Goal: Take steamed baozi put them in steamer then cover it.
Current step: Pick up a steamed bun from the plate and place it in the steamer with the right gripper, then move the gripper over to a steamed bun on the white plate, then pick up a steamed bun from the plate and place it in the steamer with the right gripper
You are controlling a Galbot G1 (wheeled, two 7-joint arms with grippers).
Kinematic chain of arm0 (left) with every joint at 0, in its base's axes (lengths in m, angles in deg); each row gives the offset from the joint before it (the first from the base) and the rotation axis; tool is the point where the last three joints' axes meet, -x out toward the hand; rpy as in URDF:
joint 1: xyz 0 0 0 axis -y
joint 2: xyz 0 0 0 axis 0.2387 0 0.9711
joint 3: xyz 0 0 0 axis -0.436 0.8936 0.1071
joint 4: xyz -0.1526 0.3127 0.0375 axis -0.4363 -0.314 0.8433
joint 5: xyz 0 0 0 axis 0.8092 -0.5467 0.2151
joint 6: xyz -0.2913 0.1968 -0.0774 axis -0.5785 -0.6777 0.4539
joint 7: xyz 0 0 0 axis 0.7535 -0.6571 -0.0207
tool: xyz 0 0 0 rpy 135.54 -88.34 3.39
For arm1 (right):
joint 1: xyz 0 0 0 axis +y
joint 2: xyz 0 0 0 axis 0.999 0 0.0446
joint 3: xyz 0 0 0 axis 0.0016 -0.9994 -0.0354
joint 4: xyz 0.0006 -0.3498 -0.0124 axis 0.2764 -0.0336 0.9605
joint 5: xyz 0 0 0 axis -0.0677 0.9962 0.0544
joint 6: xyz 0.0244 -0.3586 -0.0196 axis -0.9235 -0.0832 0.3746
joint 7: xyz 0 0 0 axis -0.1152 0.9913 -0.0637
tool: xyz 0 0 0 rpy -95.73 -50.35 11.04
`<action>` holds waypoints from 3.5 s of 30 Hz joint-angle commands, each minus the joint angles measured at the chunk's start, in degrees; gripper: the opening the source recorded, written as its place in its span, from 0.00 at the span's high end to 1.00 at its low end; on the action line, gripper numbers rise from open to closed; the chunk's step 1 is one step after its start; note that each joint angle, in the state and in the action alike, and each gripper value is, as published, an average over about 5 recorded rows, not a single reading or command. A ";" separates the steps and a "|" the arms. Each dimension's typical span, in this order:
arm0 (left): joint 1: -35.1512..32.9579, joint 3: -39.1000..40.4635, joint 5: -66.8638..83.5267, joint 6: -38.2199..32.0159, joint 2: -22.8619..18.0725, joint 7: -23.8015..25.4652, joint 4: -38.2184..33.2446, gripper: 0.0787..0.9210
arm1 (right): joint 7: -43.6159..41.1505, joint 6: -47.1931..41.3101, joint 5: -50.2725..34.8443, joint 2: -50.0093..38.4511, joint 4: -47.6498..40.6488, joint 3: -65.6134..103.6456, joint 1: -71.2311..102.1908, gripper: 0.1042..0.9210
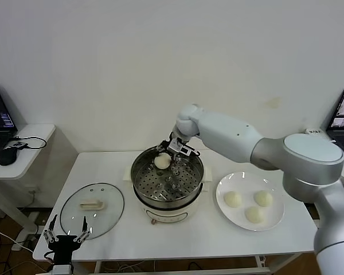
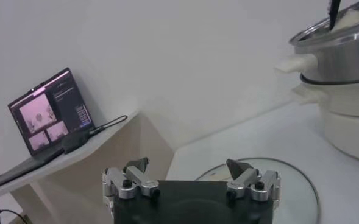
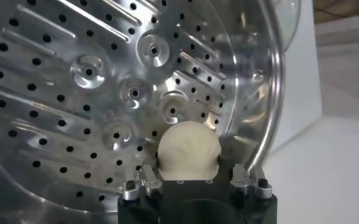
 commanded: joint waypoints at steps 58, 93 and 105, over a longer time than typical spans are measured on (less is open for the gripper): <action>-0.24 -3.23 1.27 0.48 1.58 4.79 -0.44 0.12 | -6.74 -44.14 -8.60 -37.54 27.54 17.02 22.49 0.12; 0.17 -3.05 1.12 0.30 1.14 4.83 0.24 0.12 | -8.91 -43.76 -6.16 -36.18 25.94 18.83 22.91 0.40; 0.21 -2.97 1.23 0.37 1.88 4.95 -0.44 0.12 | -12.47 -43.74 -15.63 -43.00 32.45 13.96 6.60 0.42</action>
